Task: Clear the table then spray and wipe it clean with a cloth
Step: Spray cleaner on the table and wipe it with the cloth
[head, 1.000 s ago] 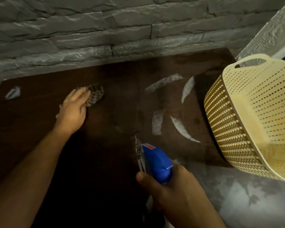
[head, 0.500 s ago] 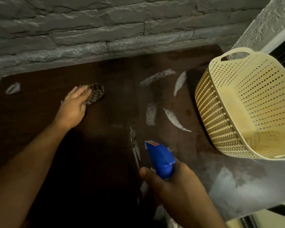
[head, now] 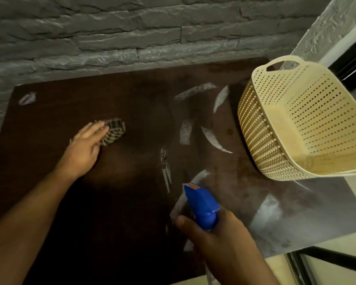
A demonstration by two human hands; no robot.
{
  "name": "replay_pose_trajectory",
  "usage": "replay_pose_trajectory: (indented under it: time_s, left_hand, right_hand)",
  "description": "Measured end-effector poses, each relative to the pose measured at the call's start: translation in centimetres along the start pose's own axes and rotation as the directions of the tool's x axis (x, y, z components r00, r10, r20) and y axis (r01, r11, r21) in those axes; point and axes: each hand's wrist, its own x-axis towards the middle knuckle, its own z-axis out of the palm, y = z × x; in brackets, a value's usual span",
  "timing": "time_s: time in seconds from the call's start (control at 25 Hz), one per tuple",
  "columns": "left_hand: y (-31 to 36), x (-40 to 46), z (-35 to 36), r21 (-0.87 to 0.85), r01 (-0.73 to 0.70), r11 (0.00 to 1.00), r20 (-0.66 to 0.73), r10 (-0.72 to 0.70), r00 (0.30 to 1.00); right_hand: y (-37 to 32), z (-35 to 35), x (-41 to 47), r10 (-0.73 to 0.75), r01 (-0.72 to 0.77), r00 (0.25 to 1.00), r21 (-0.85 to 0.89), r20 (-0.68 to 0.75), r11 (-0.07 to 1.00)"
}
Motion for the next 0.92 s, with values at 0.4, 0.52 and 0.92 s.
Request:
replay_pose_trajectory:
  time_s: [0.4, 0.52, 0.92]
  left_hand:
    - [9.9, -11.0, 2.6, -0.107, -0.09, 0.99, 0.022, 0.093, 0.995]
    - [5.0, -12.5, 0.8, -0.066, -0.012, 0.998, 0.037, 0.015, 0.999]
    - [9.3, 0.9, 3.2, -0.074, -0.088, 0.993, 0.024, 0.09, 0.996]
  right_hand:
    - [4.4, 1.1, -3.3, -0.05, 0.05, 0.995, 0.0, 0.091, 0.999]
    - [5.4, 1.1, -3.7, -0.048, 0.048, 0.992, 0.005, 0.115, 0.999]
    - [1.7, 2.1, -1.2, -0.069, 0.073, 0.993, 0.041, -0.094, 0.996]
